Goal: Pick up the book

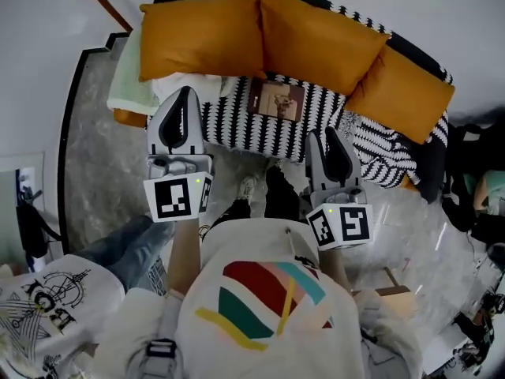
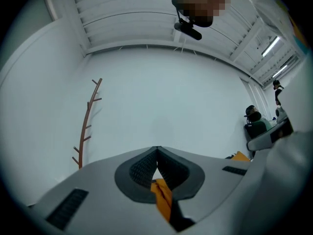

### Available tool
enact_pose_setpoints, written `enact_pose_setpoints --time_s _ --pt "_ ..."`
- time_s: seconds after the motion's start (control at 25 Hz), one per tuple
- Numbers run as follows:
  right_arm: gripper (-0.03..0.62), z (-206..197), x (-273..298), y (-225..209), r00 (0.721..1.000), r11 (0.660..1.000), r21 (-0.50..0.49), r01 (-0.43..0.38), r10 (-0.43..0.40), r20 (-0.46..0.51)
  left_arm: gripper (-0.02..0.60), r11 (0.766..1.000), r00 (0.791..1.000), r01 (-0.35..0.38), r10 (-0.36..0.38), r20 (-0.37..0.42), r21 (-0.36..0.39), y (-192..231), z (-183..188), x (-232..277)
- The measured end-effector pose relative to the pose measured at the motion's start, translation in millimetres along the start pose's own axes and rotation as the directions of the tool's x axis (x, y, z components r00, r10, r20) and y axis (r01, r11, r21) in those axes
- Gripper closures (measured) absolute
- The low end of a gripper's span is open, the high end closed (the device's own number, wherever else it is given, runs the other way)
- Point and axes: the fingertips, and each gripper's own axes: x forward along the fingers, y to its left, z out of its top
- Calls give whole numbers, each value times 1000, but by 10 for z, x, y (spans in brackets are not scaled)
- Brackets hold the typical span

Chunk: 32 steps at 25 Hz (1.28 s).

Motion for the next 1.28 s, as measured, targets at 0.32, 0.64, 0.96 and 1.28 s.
enact_pose_setpoints --time_s 0.32,0.64,0.96,1.28 --pt "459 345 862 -845 999 999 53 -14 11 42 575 995 995 84 -87 48 57 -425 321 1332" --pt "459 323 1112 -1541 1000 993 113 22 -24 18 575 976 978 194 -201 59 104 -1065 296 1944" --pt "459 413 1307 -1572 998 983 173 61 -62 -1 575 970 959 227 -239 152 89 -1054 602 2441" --pt "459 247 1674 -1672 997 940 331 81 -75 -31 572 957 957 289 -289 -2 30 -872 25 2701"
